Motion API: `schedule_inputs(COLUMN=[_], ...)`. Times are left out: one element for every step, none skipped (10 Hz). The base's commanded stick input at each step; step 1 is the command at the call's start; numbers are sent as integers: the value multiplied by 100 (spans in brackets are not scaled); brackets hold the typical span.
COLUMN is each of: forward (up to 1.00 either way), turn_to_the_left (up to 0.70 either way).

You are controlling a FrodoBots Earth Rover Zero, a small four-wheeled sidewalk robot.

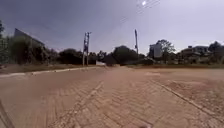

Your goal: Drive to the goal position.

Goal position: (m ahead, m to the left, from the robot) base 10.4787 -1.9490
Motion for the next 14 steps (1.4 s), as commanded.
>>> schedule_inputs(forward=[30, 30, 30, 30, 30, 30, 30, 30, 30, 30, 30, 30, 30, 30], turn_to_the_left=[0, 0, 0, 0, 0, 0, 0, 0, 0, 0, 0, 0, 0, 0])
